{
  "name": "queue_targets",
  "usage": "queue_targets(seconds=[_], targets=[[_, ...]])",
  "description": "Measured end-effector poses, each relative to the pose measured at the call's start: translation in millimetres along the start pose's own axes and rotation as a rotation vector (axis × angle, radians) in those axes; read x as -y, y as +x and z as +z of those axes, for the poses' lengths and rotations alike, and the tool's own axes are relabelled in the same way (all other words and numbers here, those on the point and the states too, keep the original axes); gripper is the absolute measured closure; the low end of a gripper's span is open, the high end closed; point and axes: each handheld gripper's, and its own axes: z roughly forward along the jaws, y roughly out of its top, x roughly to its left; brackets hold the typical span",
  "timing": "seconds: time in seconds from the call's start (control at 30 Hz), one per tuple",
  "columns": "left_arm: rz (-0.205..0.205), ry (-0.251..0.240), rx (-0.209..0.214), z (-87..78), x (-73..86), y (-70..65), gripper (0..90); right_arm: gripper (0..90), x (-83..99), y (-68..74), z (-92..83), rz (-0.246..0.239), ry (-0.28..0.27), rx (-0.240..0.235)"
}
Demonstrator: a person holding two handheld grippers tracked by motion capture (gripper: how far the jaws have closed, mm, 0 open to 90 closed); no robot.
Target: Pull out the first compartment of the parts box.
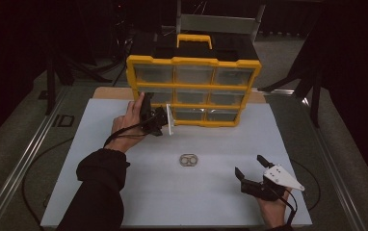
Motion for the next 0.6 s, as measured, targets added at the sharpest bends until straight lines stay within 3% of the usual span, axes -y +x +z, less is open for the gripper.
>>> queue_targets(seconds=[0.4, 0.6], targets=[[0.017, -0.022, -0.029, -6.6, -1.1, 8.0, 0.1, 9.4, 0.6, 0.9, 0.9, 0.013, 0.004, -0.007], [0.046, -0.029, -0.058, -12.1, -3.7, 17.1, 0.2, 9.4, 0.7, 0.7, 0.6, 0.014, 0.002, 0.001]])
